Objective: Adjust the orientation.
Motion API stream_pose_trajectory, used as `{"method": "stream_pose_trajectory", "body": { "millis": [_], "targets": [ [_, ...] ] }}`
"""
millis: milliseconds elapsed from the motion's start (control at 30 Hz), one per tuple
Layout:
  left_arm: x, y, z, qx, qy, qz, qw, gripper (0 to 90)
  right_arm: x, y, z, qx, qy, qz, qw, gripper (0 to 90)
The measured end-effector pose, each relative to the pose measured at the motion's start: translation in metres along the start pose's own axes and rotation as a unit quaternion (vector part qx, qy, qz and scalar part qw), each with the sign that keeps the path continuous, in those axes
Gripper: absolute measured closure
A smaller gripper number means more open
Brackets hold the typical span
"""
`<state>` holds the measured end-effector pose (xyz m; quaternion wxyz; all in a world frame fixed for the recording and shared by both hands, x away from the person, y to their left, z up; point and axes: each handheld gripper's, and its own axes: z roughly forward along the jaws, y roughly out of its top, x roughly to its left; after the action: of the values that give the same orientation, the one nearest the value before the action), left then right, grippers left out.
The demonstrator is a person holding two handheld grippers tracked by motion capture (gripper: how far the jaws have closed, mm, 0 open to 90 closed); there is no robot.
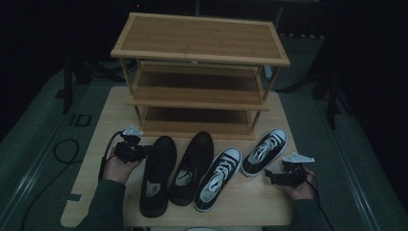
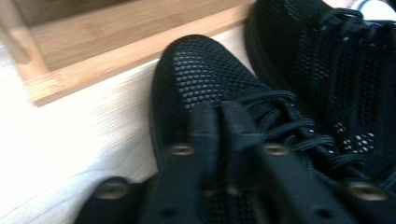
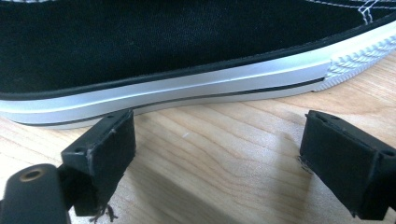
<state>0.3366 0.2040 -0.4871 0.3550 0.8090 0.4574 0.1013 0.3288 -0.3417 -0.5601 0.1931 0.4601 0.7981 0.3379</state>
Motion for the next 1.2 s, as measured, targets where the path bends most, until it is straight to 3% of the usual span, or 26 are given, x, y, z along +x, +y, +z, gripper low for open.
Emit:
{"method": "stream_pose_trajectory", "body": {
  "millis": [367, 700, 833, 933, 1033, 1200],
  "targets": [
    [-0.002, 0.023, 0.002, 0.001, 0.032, 0.024, 0.9992, 89.7, 0.000, 0.000, 0.000, 0.000, 0.000, 0.000, 1.0000, 10.3],
    [0.003, 0.053, 0.020, 0.011, 0.043, 0.038, 0.9983, 89.7, 0.000, 0.000, 0.000, 0.000, 0.000, 0.000, 1.0000, 10.3],
    [0.006, 0.056, 0.026, 0.023, 0.040, 0.039, 0.9981, 89.1, 0.000, 0.000, 0.000, 0.000, 0.000, 0.000, 1.0000, 10.3],
    [0.007, 0.056, 0.021, 0.018, 0.031, 0.031, 0.9989, 81.4, 0.000, 0.000, 0.000, 0.000, 0.000, 0.000, 1.0000, 10.3],
    [0.006, 0.056, 0.011, 0.018, 0.039, 0.030, 0.9986, 70.4, 0.000, 0.000, 0.000, 0.000, 0.000, 0.000, 1.0000, 10.3],
    [0.007, 0.054, -0.003, 0.024, 0.040, 0.033, 0.9983, 64.1, 0.000, 0.000, 0.000, 0.000, 0.000, 0.000, 1.0000, 10.3]
  ]
}}
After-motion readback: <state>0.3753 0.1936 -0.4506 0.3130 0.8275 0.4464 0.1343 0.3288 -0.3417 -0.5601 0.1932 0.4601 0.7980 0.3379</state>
